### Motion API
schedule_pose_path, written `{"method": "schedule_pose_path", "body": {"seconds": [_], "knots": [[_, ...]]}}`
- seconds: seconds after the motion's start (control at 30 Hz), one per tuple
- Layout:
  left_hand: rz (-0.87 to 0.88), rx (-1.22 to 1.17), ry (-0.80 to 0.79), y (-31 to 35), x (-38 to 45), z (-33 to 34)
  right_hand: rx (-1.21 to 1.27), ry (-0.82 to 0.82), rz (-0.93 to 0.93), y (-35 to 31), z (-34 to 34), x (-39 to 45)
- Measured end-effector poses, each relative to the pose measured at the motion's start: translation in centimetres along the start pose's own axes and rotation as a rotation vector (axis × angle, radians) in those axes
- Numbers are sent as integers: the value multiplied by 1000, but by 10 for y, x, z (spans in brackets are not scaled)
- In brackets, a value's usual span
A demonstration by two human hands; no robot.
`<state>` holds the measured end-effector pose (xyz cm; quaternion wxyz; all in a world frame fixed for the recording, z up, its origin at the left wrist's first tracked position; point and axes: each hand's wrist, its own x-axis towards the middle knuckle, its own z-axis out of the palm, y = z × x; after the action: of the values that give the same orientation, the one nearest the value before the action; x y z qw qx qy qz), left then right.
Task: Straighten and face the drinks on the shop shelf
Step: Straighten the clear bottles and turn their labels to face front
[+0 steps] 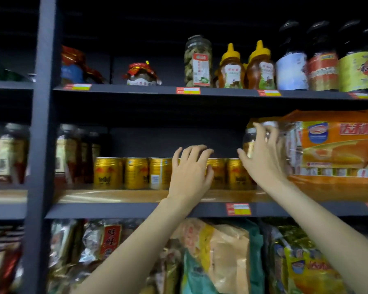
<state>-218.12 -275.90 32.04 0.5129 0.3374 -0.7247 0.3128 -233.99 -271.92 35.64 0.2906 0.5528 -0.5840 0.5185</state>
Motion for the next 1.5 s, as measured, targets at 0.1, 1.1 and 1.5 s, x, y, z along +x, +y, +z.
{"method": "schedule_pose_path", "body": {"seconds": [0.1, 1.1, 1.5], "knots": [[-30, 76, 93, -57, -20, -44, 208, -55, -113, -56, 9, -11], [-30, 245, -585, -439, -70, -199, 465, -454, 414, -439, 221, -43], [-57, 46, -673, -451, -67, -213, 312, -164, 164, -467, 185, -85]]}}
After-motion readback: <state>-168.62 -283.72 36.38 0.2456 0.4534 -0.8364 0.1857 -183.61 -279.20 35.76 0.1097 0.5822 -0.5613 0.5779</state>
